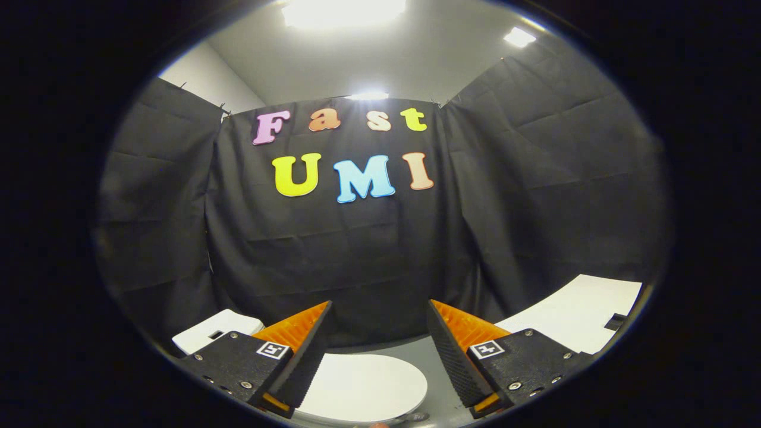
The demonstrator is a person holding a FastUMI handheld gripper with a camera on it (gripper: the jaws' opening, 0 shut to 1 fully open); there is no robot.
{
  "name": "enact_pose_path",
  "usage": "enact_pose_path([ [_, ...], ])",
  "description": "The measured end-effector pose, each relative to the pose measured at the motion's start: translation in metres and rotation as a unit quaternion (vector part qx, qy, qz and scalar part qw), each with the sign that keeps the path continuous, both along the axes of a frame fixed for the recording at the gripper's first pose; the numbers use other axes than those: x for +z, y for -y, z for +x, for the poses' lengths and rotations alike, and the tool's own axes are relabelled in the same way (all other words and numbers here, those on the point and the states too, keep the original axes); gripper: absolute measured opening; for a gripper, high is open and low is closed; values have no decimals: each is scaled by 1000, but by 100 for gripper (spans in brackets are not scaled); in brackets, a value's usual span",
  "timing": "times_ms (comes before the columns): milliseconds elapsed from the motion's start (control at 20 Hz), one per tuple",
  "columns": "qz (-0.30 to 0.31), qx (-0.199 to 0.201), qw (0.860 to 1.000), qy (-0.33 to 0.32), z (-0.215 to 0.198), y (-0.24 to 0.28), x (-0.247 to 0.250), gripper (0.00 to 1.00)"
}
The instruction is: Open the toilet lid.
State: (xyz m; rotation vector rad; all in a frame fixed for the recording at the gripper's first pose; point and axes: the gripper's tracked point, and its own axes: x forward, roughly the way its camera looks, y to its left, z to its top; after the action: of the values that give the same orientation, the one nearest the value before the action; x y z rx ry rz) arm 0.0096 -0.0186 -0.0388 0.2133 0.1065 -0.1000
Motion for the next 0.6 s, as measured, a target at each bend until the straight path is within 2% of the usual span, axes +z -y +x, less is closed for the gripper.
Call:
enact_pose_path([
  [350,135,-10,990,-30,-6,7,-47,96],
  [600,161,-15,985,-65,-17,14,-96,96],
])
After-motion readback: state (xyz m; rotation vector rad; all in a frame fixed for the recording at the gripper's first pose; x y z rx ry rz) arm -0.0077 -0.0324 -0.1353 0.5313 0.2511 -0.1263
